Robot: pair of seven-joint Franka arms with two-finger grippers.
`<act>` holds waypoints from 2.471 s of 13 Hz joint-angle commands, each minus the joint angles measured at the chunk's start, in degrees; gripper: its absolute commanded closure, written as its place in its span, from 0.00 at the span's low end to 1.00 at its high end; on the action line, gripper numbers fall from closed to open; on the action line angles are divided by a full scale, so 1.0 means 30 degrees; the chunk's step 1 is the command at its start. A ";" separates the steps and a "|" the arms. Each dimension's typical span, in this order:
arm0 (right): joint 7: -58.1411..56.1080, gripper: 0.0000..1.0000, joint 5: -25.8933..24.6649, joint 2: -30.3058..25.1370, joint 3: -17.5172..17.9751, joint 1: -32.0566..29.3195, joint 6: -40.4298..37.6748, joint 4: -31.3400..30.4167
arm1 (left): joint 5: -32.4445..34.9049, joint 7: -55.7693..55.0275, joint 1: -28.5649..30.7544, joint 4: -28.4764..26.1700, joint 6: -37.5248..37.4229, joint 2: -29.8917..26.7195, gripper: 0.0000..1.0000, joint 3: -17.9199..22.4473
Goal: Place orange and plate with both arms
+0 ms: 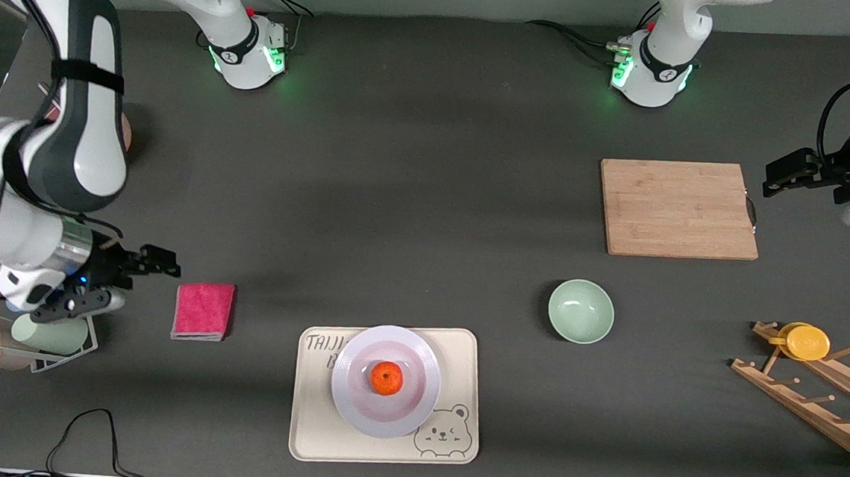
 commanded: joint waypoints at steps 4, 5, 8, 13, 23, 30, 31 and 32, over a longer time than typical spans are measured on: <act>0.1942 0.00 -0.2654 -0.2701 -0.0761 0.0366 -0.4860 0.1124 | 0.0095 0.0757 -0.0038 -0.1033 0.0970 -0.0486 0.00 -0.0007; 0.2116 0.00 -0.2714 -0.2701 -0.0819 0.0395 -0.5184 0.1419 | 0.0095 0.0759 -0.0038 -0.1032 0.0940 -0.0486 0.00 -0.0007; 0.2120 0.00 -0.2451 -0.2701 -0.0907 0.0336 -0.6267 0.1861 | 0.0095 0.0729 -0.0038 -0.0916 0.0852 -0.0456 0.00 -0.0007; 0.2468 0.00 -0.2421 -0.2701 -0.0847 0.1063 -0.6183 0.1892 | -0.0079 0.0438 -0.0039 -0.0798 0.0764 -0.0398 0.00 -0.0007; 0.3583 0.00 -0.4471 -0.7290 1.1444 -1.0199 -0.4024 -0.2665 | -0.0080 0.0466 -0.0038 -0.0711 0.0589 -0.0398 0.00 -0.0007; 0.4139 0.00 -0.5878 -0.9439 1.1083 -0.8723 -0.2257 -0.5580 | -0.0110 0.0437 -0.0038 -0.0681 0.0559 -0.0398 0.00 -0.0007; 0.4168 0.00 -0.5907 -0.9439 1.1075 -0.8716 -0.2315 -0.5579 | -0.0110 0.0436 -0.0038 -0.0710 0.0559 -0.0398 0.00 -0.0007; 0.4169 0.00 -0.5908 -0.9439 1.1075 -0.8687 -0.2316 -0.5521 | -0.0110 0.0436 -0.0038 -0.0681 0.0559 -0.0398 0.00 -0.0007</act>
